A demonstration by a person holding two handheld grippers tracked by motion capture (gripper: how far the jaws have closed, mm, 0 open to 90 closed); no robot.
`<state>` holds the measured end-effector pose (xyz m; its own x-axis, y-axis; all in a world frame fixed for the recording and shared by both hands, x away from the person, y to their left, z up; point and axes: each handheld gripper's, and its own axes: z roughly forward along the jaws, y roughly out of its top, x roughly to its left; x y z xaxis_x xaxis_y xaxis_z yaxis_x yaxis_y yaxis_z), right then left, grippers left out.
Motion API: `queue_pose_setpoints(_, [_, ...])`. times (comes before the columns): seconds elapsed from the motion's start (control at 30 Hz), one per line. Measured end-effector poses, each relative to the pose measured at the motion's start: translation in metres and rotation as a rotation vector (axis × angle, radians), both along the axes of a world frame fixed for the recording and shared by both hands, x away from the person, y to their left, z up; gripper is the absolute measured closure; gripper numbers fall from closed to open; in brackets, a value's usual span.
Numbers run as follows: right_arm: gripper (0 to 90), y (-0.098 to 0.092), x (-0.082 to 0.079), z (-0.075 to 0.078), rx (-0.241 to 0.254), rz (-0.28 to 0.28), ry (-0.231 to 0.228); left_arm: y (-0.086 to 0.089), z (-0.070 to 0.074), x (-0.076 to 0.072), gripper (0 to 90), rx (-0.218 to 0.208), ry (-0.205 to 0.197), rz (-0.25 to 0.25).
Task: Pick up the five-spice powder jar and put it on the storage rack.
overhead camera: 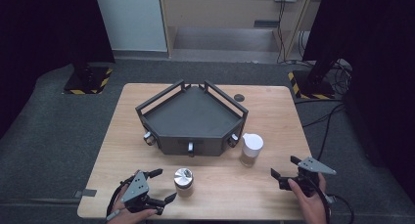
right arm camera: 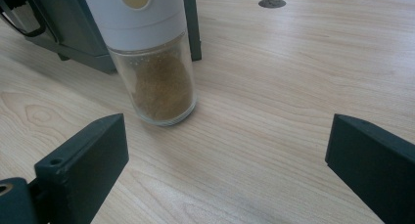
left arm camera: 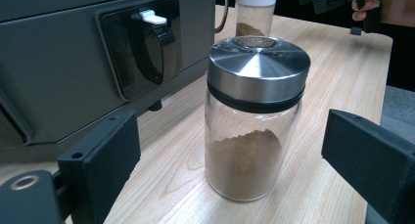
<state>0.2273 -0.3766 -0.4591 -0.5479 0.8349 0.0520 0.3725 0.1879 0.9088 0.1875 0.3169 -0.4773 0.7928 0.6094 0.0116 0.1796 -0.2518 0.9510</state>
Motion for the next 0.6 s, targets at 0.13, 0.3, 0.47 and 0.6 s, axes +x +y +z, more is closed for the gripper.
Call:
queue_pose_setpoints(0.13, [2.3,0.0003,-0.0002,-0.0007,-0.001,-0.007,0.002,-0.0005,-0.0003,0.0004,6.4,0.001,0.000,0.000])
queue_pose_setpoints(0.3, [2.3,0.0013,-0.0001,-0.0010,-0.003,-0.006,0.003,-0.0024,-0.0001,0.0005,6.4,0.001,-0.002,-0.007])
queue_pose_setpoints(0.47, [2.3,0.0032,0.0002,-0.0023,-0.004,-0.009,0.008,-0.0052,-0.0002,0.0013,6.4,0.006,-0.004,-0.015])
queue_pose_setpoints(0.6, [2.3,0.0033,0.0000,-0.0024,-0.002,-0.009,0.008,-0.0080,-0.0007,0.0028,6.4,0.005,0.000,-0.023])
